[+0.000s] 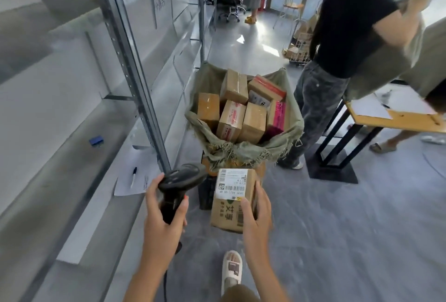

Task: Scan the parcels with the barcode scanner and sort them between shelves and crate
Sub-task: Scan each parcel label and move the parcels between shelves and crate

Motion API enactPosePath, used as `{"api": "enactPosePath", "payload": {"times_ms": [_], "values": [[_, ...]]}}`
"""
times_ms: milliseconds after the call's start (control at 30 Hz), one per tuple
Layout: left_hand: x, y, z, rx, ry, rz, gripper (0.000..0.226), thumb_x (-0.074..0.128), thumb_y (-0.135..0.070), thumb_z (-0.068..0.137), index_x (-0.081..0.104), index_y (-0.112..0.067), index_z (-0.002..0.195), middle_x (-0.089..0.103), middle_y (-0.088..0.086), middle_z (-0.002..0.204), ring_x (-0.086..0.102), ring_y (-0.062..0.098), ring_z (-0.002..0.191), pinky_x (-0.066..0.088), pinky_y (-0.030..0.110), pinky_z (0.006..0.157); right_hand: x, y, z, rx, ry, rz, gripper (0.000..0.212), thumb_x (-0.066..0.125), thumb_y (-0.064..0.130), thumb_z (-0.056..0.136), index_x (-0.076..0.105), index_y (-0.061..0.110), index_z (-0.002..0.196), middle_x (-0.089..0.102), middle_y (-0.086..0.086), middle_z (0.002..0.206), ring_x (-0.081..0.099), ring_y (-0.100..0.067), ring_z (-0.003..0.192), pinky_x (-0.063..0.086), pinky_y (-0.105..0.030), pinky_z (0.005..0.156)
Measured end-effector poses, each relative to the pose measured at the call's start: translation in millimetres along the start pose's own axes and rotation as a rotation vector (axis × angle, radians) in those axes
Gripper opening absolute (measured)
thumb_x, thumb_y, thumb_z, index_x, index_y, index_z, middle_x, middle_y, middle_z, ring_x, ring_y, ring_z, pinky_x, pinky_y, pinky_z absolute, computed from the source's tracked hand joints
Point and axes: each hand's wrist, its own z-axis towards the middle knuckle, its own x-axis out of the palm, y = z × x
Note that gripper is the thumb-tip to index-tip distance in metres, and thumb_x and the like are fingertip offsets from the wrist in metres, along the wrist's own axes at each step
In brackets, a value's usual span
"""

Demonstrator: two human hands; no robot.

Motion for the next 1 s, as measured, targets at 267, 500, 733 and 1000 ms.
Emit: {"api": "enactPosePath", "payload": {"times_ms": [267, 500, 733, 1000], "values": [[73, -5, 141, 0.056, 0.019, 0.036, 0.071, 0.066, -0.011, 0.094, 0.034, -0.066, 0.128, 0.066, 0.013, 0.099, 0.063, 0.021, 0.061, 0.056, 0.030, 0.056, 25, 31, 154, -0.041, -0.009, 0.007, 0.056, 0.058, 0.035, 0.099, 0.035, 0.043, 0.151, 0.031, 0.018, 0.156, 0.029, 0.001, 0.142, 0.032, -0.041, 0.119], [106, 0, 234, 0.035, 0.003, 0.025, 0.066, 0.065, -0.013, 0.095, 0.034, -0.056, 0.134, 0.062, 0.017, 0.116, 0.063, 0.019, 0.058, 0.054, 0.027, 0.054, 53, 48, 244, 0.007, -0.008, 0.033, 0.054, 0.059, 0.033, 0.099, 0.038, 0.044, 0.147, 0.031, 0.015, 0.156, 0.028, -0.002, 0.143, 0.029, -0.044, 0.120], [118, 11, 333, 0.045, -0.005, 0.009, 0.071, 0.065, -0.009, 0.095, 0.035, -0.066, 0.126, 0.065, 0.011, 0.092, 0.061, 0.021, 0.056, 0.053, 0.039, 0.054, 104, 62, 323, 0.027, -0.023, 0.036, 0.054, 0.059, 0.032, 0.098, 0.039, 0.038, 0.148, 0.031, 0.013, 0.158, 0.025, 0.000, 0.144, 0.024, -0.031, 0.120], [107, 27, 452, 0.015, 0.007, -0.053, 0.065, 0.064, -0.010, 0.096, 0.035, -0.057, 0.132, 0.066, 0.001, 0.082, 0.058, 0.022, 0.055, 0.052, 0.033, 0.054, 223, 105, 463, -0.009, -0.071, -0.139, 0.057, 0.051, 0.046, 0.100, 0.029, 0.044, 0.152, 0.016, 0.007, 0.165, 0.014, -0.020, 0.151, 0.019, -0.050, 0.121]]}}
